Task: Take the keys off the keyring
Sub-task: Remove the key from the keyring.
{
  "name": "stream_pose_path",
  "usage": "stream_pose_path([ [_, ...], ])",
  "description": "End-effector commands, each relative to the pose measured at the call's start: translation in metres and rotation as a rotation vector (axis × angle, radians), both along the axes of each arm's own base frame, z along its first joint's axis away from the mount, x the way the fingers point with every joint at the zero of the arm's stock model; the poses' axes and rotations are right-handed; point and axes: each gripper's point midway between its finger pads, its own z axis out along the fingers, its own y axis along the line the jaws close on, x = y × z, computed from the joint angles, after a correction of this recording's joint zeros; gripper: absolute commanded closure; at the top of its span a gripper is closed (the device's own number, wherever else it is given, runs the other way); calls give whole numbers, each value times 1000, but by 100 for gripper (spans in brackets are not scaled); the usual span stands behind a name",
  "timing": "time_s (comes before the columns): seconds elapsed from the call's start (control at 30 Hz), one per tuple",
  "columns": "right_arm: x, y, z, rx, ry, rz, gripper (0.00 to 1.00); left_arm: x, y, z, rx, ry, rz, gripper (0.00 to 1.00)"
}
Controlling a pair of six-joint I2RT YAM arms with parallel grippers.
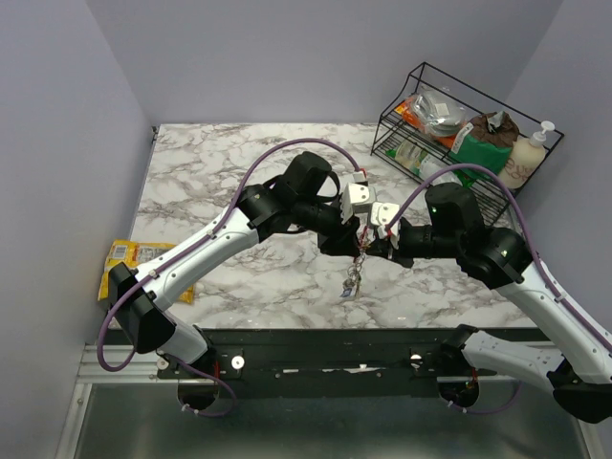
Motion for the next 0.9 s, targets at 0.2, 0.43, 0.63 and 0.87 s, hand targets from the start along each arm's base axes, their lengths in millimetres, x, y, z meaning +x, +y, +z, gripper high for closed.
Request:
stream_pose_path([
  [0.2,6,3,14,60,-11,-29,90,-16,-3,23,-71,-7,-90,93],
  [0.43,11,1,13,65,-9,-49,90,-21,-1,27,-85,-4,-110,80],
  [0.63,14,2,10,64,6,-55,90,-23,0,32,-95,-2,-118,63],
  [0.87,14,4,7,64,25,-50,90,-23,1,36,-104,-11,-112,62],
])
